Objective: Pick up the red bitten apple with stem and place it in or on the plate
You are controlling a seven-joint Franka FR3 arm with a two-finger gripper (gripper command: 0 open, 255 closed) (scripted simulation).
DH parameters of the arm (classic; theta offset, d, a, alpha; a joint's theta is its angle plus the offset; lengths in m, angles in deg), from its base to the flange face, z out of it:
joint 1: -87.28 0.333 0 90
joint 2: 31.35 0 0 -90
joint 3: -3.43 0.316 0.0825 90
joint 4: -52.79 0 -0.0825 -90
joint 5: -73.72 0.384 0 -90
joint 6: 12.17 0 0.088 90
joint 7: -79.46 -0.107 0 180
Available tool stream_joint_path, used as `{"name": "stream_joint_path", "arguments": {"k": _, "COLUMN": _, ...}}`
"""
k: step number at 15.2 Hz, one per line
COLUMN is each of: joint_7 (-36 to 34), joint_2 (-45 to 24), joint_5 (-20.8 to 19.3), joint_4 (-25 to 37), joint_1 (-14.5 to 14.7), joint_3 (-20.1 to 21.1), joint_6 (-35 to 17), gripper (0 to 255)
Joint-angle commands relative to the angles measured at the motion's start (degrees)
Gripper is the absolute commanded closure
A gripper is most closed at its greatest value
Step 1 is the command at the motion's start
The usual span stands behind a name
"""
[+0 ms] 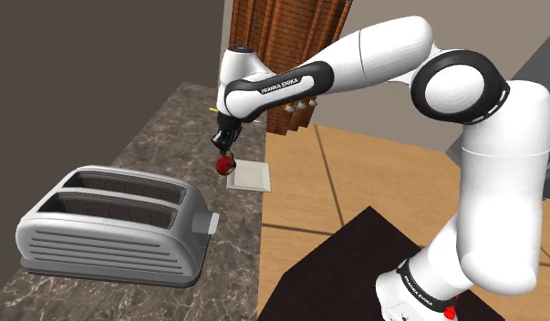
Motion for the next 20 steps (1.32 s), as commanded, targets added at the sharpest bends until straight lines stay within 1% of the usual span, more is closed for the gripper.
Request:
{"name": "stream_joint_path", "arguments": {"k": 1, "joint_7": 2.39, "joint_2": 1.0, "joint_5": 0.45, "joint_4": -1.4, "joint_1": -1.97, "joint_3": -0.25, "joint_6": -0.48, "gripper": 255}}
{"name": "stream_joint_path", "arguments": {"k": 9, "joint_7": 12.22, "joint_2": 3.98, "joint_5": 2.38, "joint_4": -2.58, "joint_1": -9.59, "joint_3": -1.55, "joint_6": 1.06, "gripper": 255}}
{"name": "stream_joint_path", "arguments": {"k": 10, "joint_7": 14.14, "joint_2": 4.23, "joint_5": 2.74, "joint_4": -2.27, "joint_1": -11.0, "joint_3": -1.86, "joint_6": 1.58, "gripper": 255}}
{"name": "stream_joint_path", "arguments": {"k": 20, "joint_7": 13.69, "joint_2": -0.02, "joint_5": 2.05, "joint_4": -3.78, "joint_1": -10.75, "joint_3": -2.27, "joint_6": -4.16, "gripper": 255}}
